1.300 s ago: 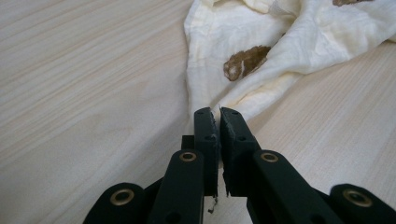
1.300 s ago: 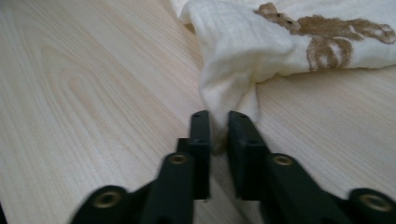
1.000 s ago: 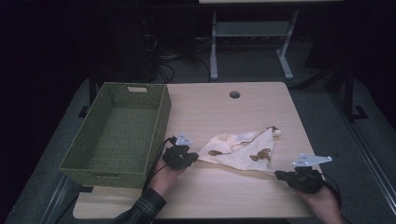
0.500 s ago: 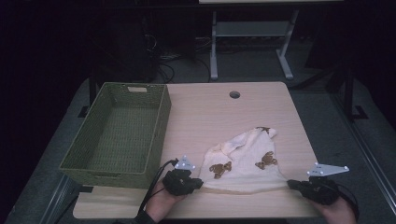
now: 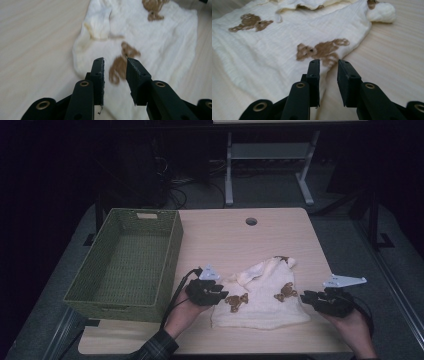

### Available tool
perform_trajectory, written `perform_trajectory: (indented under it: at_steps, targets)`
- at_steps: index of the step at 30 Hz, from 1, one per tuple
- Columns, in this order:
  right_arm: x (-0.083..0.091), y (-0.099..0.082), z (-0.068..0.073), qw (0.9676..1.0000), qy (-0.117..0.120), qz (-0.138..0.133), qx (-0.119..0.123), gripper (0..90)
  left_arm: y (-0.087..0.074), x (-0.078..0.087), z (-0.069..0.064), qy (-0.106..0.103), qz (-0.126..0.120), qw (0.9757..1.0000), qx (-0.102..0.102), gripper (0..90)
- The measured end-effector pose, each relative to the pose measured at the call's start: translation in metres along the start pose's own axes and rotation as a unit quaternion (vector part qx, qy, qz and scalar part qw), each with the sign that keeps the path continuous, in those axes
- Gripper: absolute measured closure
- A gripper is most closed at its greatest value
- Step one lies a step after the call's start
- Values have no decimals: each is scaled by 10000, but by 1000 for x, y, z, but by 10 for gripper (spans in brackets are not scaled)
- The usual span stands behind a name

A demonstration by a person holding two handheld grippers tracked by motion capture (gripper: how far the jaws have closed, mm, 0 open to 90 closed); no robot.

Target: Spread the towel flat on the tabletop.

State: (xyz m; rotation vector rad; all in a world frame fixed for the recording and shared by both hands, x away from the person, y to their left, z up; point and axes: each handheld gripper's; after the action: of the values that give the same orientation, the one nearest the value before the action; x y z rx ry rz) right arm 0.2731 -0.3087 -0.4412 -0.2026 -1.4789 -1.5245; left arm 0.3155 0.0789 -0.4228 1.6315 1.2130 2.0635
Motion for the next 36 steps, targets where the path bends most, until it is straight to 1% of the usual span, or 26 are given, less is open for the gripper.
perform_trajectory:
  at_steps: [1, 3, 6, 8, 11, 13, 14, 15, 16, 17, 18, 19, 20, 21, 22, 23, 24, 25, 26, 28, 29, 30, 32, 33, 34, 36]
  targets:
    - [-2, 2, -1, 10000, -13, -13, 5, 715, 5, -5, 2, -33, 12, 10000, -28, 667]
    - [-8, 8, -3, 10000, -45, -20, -3, 716, 13, -16, 5, -9, 33, 9999, -143, 662]
    - [-16, 17, -9, 9999, -119, -39, -11, 719, 23, -35, 8, -92, 101, 9995, -288, 652]
    - [-21, 24, -14, 9997, -222, -65, -31, 718, 28, -47, 9, -139, 180, 9991, -352, 641]
    - [-27, 35, -23, 9994, -294, -130, -125, 718, 32, -66, 10, -168, 348, 9983, -430, 615]
    - [-32, 44, -29, 9992, -324, -124, -200, 718, 34, -77, 11, -122, 479, 9976, -484, 601]
    - [-34, 47, -32, 9991, -316, -196, -201, 717, 34, -81, 12, -124, 514, 9973, -511, 595]
    - [-37, 51, -34, 9991, -267, -164, -279, 704, 34, -85, 13, -153, 551, 9972, -487, 594]
    - [-40, 55, -36, 9990, -298, -127, -319, 704, 33, -89, 13, -149, 580, 9971, -479, 595]
    - [-42, 59, -37, 9987, -352, -179, -312, 704, 33, -91, 14, -138, 564, 9972, -466, 598]
    - [-45, 63, -41, 9984, -362, -256, -350, 704, 34, -91, 15, -128, 575, 9972, -471, 609]
    - [-47, 66, -43, 9983, -390, -184, -385, 698, 35, -91, 15, -96, 592, 9971, -461, 627]
    - [-50, 70, -46, 9978, -500, -173, -398, 697, 35, -92, 15, -77, 597, 9971, -462, 669]
    - [-51, 71, -47, 9976, -511, -214, -411, 697, 36, -92, 16, -55, 619, 9970, -466, 704]
    - [-54, 76, -53, 9976, -503, -121, -470, 684, 36, -92, 16, -51, 621, 9972, -422, 748]
    - [-57, 78, -56, 9971, -566, -37, -503, 677, 36, -92, 17, -30, 610, 9974, -384, 793]
    - [-59, 79, -59, 9969, -572, -73, -539, 672, 37, -92, 18, -18, 611, 9975, -362, 816]
    - [-62, 81, -63, 9967, -516, -65, -623, 652, 37, -91, 19, -26, 593, 9977, -329, 828]
    - [-65, 82, -67, 9968, -487, 13, -638, 632, 37, -90, 20, -48, 591, 9979, -279, 832]
    - [-71, 84, -70, 9969, -475, 44, -619, 619, 37, -84, 23, -33, 494, 9986, -201, 834]
    - [-73, 84, -71, 9973, -378, 56, -626, 621, 38, -81, 25, -13, 437, 9989, -160, 834]
    - [-76, 85, -72, 9973, -365, 112, -632, 639, 40, -77, 27, 22, 383, 9992, -147, 834]
    - [-80, 86, -72, 9975, -349, 197, -587, 765, 42, -71, 32, 88, 316, 9994, -105, 834]
    - [-81, 86, -72, 9978, -319, 207, -552, 819, 44, -67, 35, 106, 242, 9996, -27, 834]
    - [-83, 86, -72, 9981, -284, 188, -510, 883, 44, -65, 39, 86, 233, 9997, 15, 834]
    - [-85, 86, -71, 9984, -237, 184, -476, 898, 45, -60, 44, 59, 187, 9998, 82, 830]
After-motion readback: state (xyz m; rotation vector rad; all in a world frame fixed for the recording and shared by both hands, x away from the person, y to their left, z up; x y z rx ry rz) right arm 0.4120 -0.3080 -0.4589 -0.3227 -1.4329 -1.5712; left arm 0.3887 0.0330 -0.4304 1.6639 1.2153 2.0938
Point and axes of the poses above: each handheld gripper's, and its own axes: x roughly backward along the jaws, y roughly out of its top, z roughly to its left, and after that the axes turned 10 degrees about -x, right-handed
